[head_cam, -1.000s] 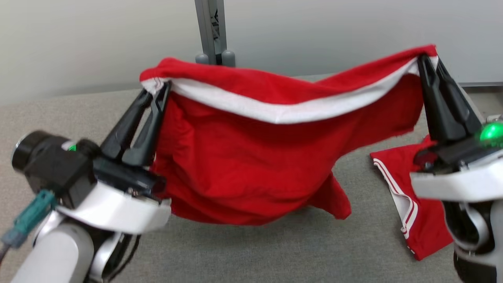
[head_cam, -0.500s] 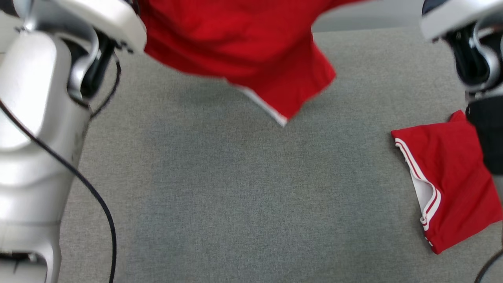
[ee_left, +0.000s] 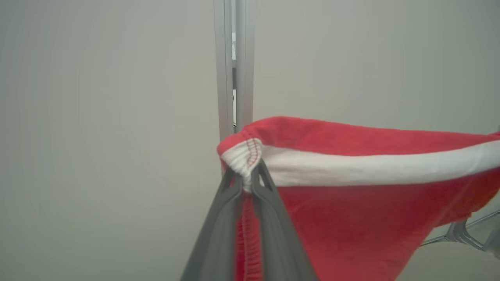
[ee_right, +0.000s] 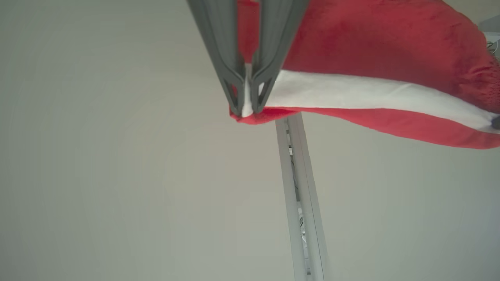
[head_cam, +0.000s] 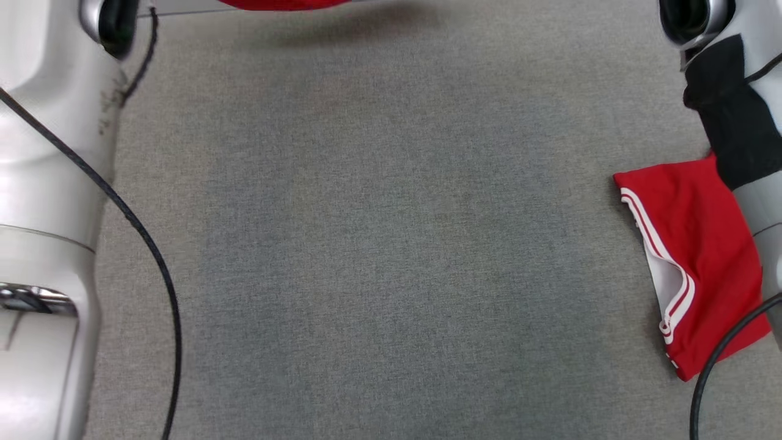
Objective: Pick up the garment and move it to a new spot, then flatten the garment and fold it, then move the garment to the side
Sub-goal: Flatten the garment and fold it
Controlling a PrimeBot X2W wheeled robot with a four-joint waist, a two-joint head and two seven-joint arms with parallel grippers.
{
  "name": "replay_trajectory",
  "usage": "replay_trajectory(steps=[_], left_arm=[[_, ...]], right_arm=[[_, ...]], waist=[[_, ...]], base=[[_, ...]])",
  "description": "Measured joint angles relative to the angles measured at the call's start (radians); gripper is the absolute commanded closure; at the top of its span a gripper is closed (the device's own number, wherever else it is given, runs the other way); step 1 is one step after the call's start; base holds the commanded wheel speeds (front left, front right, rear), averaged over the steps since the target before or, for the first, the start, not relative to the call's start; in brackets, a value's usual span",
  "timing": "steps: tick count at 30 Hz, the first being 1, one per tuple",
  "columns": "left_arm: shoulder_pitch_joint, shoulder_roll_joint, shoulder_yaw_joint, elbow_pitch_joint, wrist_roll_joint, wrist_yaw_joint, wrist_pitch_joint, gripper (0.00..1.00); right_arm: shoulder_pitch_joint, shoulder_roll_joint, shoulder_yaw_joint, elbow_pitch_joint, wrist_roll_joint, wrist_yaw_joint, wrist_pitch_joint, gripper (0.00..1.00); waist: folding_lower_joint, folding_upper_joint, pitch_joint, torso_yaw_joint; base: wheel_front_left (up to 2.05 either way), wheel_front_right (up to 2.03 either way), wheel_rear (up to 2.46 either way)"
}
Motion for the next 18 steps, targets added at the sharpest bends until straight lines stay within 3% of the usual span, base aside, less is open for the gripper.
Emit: replay_trajectory(steps=[9,14,18], left_arm=[[0.203,-0.067,0.001,0.112,-0.041,-0.016,-0.074,1.00],[0.370,-0.079,0.051,-0.076,-0.025,0.018,-0.077,1.00],[0.566,-0.079,0.073,-0.232,-0.001,0.013,-0.078,1.00]], right_arm=[[0.227,-0.007,0.121,0.011,0.163,0.000,-0.049,1.00],[0.405,-0.044,0.183,-0.095,0.276,0.000,-0.067,1.00],[0.550,-0.099,0.241,-0.204,0.305,0.000,-0.077,1.00]], waist=[[0.0000,0.0000,0.044,0.026],[0.0000,0.0000,0.032,0.036],[0.0000,0.0000,0.006,0.036]], base=[[0.00,0.00,0.00],[0.00,0.00,0.00],[0.00,0.00,0.00]])
